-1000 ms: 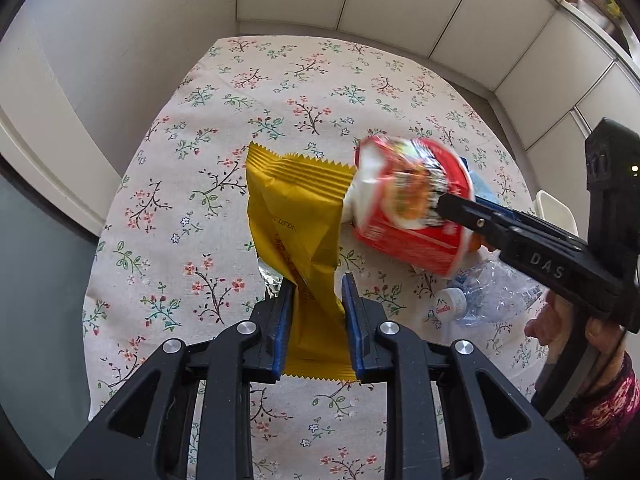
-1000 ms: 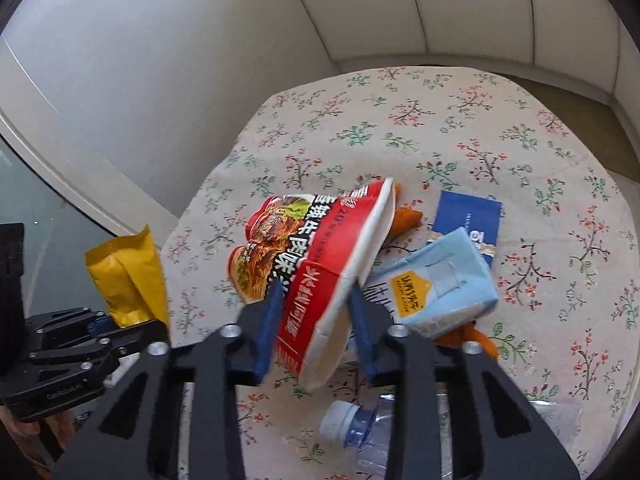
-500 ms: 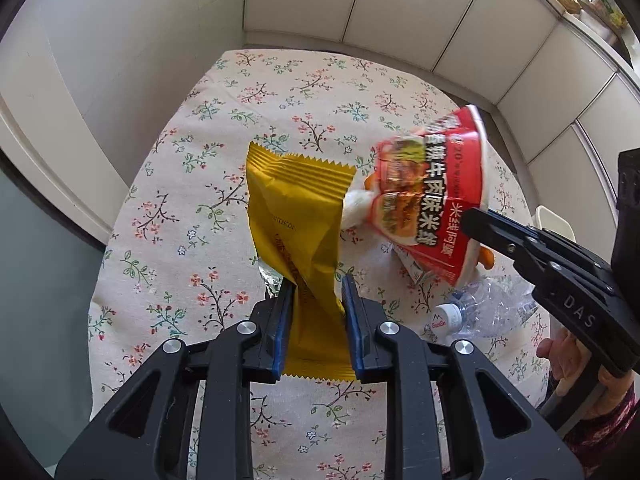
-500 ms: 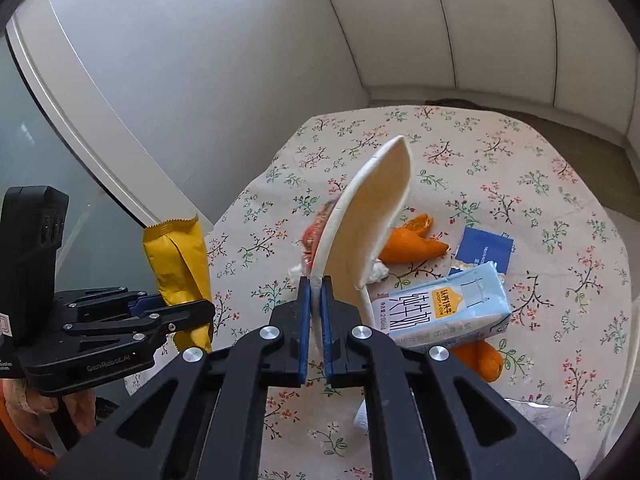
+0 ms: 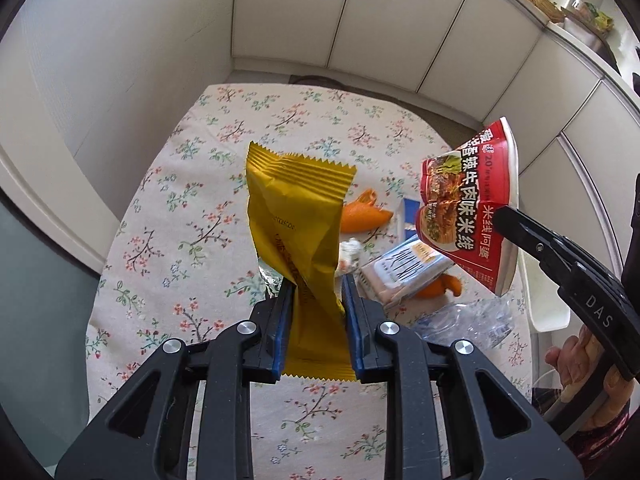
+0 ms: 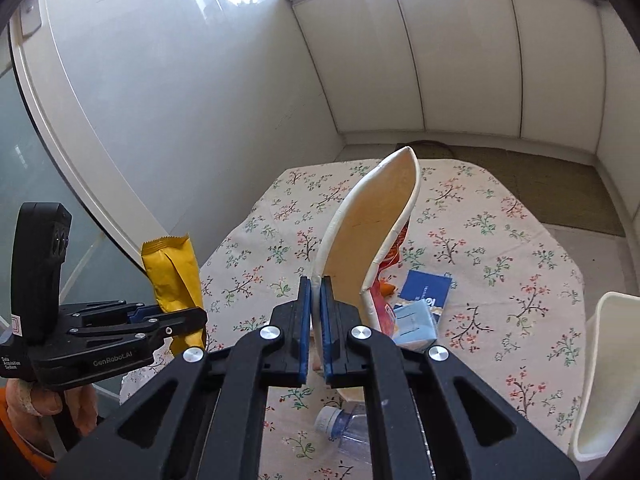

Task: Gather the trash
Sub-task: 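Grasp the red noodle bag with the right gripper while the left gripper holds the yellow packet, then carry the noodle bag and yellow packet over the white bin and release both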

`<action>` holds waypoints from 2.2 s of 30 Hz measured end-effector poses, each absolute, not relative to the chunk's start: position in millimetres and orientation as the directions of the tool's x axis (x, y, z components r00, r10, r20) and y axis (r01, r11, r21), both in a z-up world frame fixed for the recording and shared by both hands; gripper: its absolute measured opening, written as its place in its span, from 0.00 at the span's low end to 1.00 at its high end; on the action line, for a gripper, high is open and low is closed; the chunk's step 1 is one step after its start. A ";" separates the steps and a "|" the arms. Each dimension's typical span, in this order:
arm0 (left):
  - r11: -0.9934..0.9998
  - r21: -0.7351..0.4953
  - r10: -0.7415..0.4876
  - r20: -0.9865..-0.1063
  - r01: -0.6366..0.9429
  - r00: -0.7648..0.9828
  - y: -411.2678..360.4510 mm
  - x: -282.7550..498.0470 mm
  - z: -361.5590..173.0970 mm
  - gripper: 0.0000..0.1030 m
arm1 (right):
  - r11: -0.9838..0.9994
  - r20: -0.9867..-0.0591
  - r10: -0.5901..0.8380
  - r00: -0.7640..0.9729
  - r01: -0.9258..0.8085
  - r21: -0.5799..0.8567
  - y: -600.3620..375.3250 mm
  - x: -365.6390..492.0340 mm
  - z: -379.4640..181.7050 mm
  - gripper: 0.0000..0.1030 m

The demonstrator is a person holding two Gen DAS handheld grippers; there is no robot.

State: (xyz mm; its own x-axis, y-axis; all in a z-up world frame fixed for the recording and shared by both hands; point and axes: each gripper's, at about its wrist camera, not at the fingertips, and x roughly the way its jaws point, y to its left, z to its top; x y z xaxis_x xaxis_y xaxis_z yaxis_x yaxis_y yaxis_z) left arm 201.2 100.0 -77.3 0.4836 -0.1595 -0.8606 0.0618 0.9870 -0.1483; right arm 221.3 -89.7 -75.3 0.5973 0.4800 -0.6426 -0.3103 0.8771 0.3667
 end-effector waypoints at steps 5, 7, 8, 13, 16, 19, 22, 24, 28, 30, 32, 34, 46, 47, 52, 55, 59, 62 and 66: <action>0.983 -0.162 -0.186 -0.848 0.090 0.496 79.4 208.4 -69.4 0.22 | 0.898 -0.622 0.436 0.651 -0.266 0.351 -121.9 214.0 -61.4 0.05; 0.980 -0.167 -0.197 -0.843 0.105 0.500 69.0 211.0 -67.0 0.22 | 0.907 -0.614 0.413 0.673 -0.240 0.346 -138.5 210.8 -56.5 0.05; 0.979 -0.169 -0.201 -0.841 0.111 0.502 63.8 211.9 -66.3 0.22 | 0.910 -0.611 0.404 0.680 -0.230 0.345 -146.2 209.8 -55.0 0.05; 0.974 -0.172 -0.224 -0.836 0.147 0.501 34.8 216.4 -64.5 0.22 | 0.937 -0.596 0.316 0.738 -0.146 0.317 -194.6 199.1 -43.5 0.05; 0.970 -0.172 -0.237 -0.835 0.172 0.497 17.1 218.8 -64.9 0.22 | 0.949 -0.597 0.256 0.760 -0.082 0.303 -225.7 193.3 -40.7 0.05; 0.966 -0.171 -0.247 -0.836 0.196 0.490 -1.5 222.0 -67.7 0.22 | 0.962 -0.607 0.172 0.776 0.000 0.273 -257.7 189.1 -42.2 0.05; 0.961 -0.171 -0.258 -0.839 0.218 0.479 -19.6 224.0 -70.3 0.22 | 0.966 -0.629 0.097 0.771 0.079 0.245 -287.8 184.8 -45.2 0.05; 0.958 -0.169 -0.264 -0.840 0.234 0.474 -33.0 225.2 -72.0 0.22 | 0.964 -0.655 0.057 0.753 0.130 0.233 -305.2 184.6 -51.5 0.05; 0.950 -0.165 -0.276 -0.842 0.265 0.463 -60.3 226.7 -75.4 0.22 | 0.958 -0.704 -0.045 0.709 0.232 0.172 -335.3 184.5 -66.2 0.05; 0.946 -0.165 -0.283 -0.842 0.280 0.460 -72.9 227.4 -76.1 0.22 | 0.955 -0.714 -0.085 0.695 0.262 0.141 -343.6 180.7 -68.1 0.05; 0.943 -0.165 -0.288 -0.841 0.289 0.459 -82.2 227.6 -76.9 0.22 | 0.949 -0.724 -0.122 0.679 0.292 0.115 -354.7 176.4 -71.7 0.05; 0.940 -0.167 -0.293 -0.839 0.297 0.458 -91.7 228.4 -77.7 0.22 | 0.944 -0.735 -0.160 0.659 0.320 0.081 -362.0 173.5 -74.0 0.06; 0.911 -0.196 -0.360 -0.809 0.363 0.465 -154.1 231.8 -77.2 0.22 | 0.906 -0.702 -0.340 0.625 0.418 -0.066 -397.8 147.5 -69.9 0.45; 0.907 -0.199 -0.367 -0.806 0.370 0.465 -160.2 231.5 -77.1 0.22 | 0.902 -0.701 -0.350 0.622 0.426 -0.072 -401.5 145.5 -69.3 0.49; 0.887 -0.208 -0.398 -0.797 0.413 0.454 -192.4 230.3 -79.4 0.22 | 0.872 -0.687 -0.409 0.601 0.480 -0.099 -423.4 130.7 -70.4 0.65; 0.875 -0.217 -0.419 -0.787 0.433 0.452 -209.6 230.5 -80.9 0.22 | 0.850 -0.677 -0.446 0.585 0.515 -0.115 -436.0 122.4 -71.1 0.75; 0.857 -0.236 -0.451 -0.776 0.459 0.442 -236.2 232.0 -85.5 0.23 | 0.817 -0.672 -0.488 0.557 0.563 -0.126 -455.9 111.5 -73.6 0.85; 0.840 -0.252 -0.475 -0.769 0.481 0.427 -260.9 233.1 -91.9 0.23 | 0.796 -0.681 -0.506 0.529 0.590 -0.134 -469.9 106.1 -78.6 0.86; 0.820 -0.226 -0.481 -0.771 0.526 0.418 -291.7 230.4 -104.2 0.26 | 0.777 -0.690 -0.521 0.502 0.614 -0.141 -483.3 101.7 -84.4 0.86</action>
